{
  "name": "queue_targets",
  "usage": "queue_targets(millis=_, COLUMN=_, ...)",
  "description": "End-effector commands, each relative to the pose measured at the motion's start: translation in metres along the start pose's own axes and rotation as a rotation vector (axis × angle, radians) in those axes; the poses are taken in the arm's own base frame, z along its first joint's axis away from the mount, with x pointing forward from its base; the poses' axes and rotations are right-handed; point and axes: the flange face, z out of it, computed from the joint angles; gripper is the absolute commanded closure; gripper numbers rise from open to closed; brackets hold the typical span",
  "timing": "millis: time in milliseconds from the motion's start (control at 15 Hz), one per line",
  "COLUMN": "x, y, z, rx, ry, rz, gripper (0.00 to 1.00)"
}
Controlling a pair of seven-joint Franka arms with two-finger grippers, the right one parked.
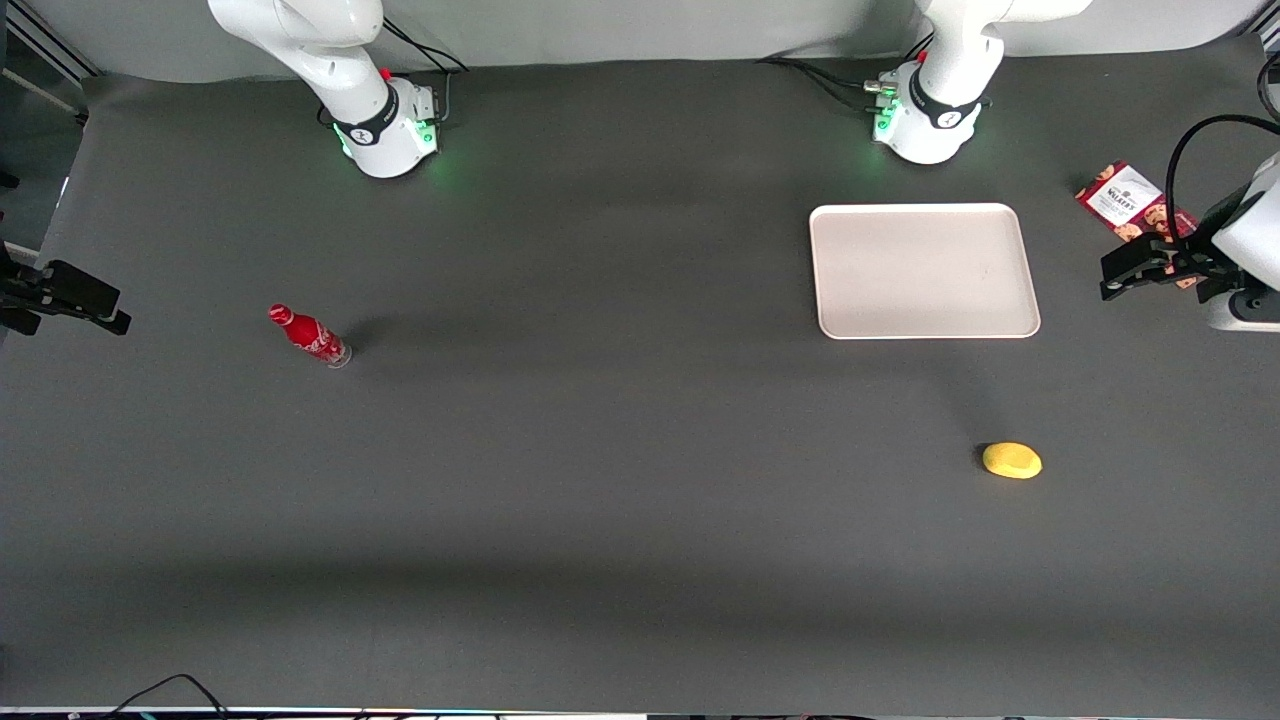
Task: Place red cookie box on tray
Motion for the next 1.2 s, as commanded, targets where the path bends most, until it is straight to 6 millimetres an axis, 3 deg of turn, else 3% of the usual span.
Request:
queue_targets(millis=0, x=0.004, y=0.000, z=0.000, rx=0.002, ry=-0.016, rz=-0.022, gripper=0.00)
queue_targets(millis=133, x=0.006, y=-0.013, z=0.006, rx=0.003, ry=-0.026, rz=-0.045, gripper=0.00)
queue_targets(millis=267, x=0.007, y=-0.043, z=0.014, rx=0.007, ry=-0.042, rz=-0.098, gripper=0.00)
queue_targets(millis=467, x=0.000, y=-0.110, z=0.033, rx=0.010, ry=-0.080, rz=-0.219, gripper=0.00)
queue_targets(millis=667, x=-0.008, y=-0.192, z=0.073, rx=0.026, ry=-0.144, rz=-0.368, gripper=0.00)
queue_targets(millis=800, x=-0.031, y=-0.240, z=0.099, rx=0.016, ry=-0.188, rz=-0.458, gripper=0.00)
queue_targets(millis=1000, x=-0.074, y=-0.299, z=0.154, rx=-0.006, ry=-0.217, rz=-0.577, gripper=0.00)
queue_targets(millis=1133, x=-0.109, y=-0.318, z=0.196, rx=-0.025, ry=-0.217, rz=-0.626, gripper=0.00)
